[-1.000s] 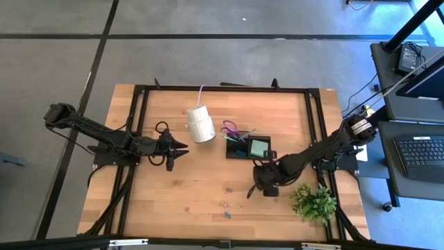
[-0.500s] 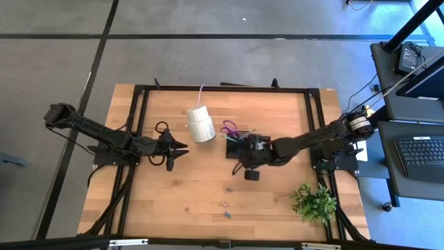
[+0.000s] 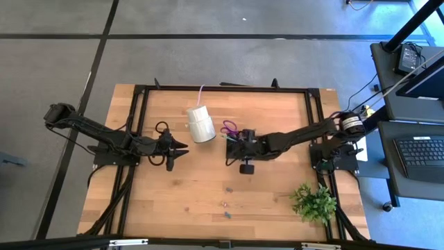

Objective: Pick and place office supplies into organizer
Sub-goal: Put the top blue binder clip into the black desk organizer

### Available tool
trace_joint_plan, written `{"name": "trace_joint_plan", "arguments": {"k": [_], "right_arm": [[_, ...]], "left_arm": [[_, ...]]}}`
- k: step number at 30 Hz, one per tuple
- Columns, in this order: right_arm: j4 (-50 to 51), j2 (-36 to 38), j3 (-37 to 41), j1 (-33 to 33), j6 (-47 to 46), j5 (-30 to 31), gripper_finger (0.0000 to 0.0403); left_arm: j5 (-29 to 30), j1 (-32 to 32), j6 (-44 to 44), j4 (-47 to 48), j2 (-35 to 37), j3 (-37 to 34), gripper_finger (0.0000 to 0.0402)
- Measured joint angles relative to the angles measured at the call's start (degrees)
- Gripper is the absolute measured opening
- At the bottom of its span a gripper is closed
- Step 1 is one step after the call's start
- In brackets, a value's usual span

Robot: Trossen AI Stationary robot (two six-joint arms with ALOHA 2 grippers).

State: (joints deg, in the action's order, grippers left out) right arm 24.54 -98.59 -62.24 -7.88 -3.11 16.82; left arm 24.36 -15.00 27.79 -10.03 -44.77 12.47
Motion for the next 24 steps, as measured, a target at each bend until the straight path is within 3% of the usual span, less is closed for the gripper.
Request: {"name": "trace_joint_plan", "arguments": {"k": [10, 24], "right_arm": [[-0.40, -4.87, -0.02, -0.02, 0.57, 0.02, 0.0068], [-0.24, -5.03, -0.02, -0.02, 0.35, 1.11, 0.0074]], "left_arm": [[-0.02, 0.00, 0.00, 0.41, 0.00, 0.00, 0.0116], [-0.02, 0.00, 0.16, 0.82, 0.00, 0.00, 0.0116]]}}
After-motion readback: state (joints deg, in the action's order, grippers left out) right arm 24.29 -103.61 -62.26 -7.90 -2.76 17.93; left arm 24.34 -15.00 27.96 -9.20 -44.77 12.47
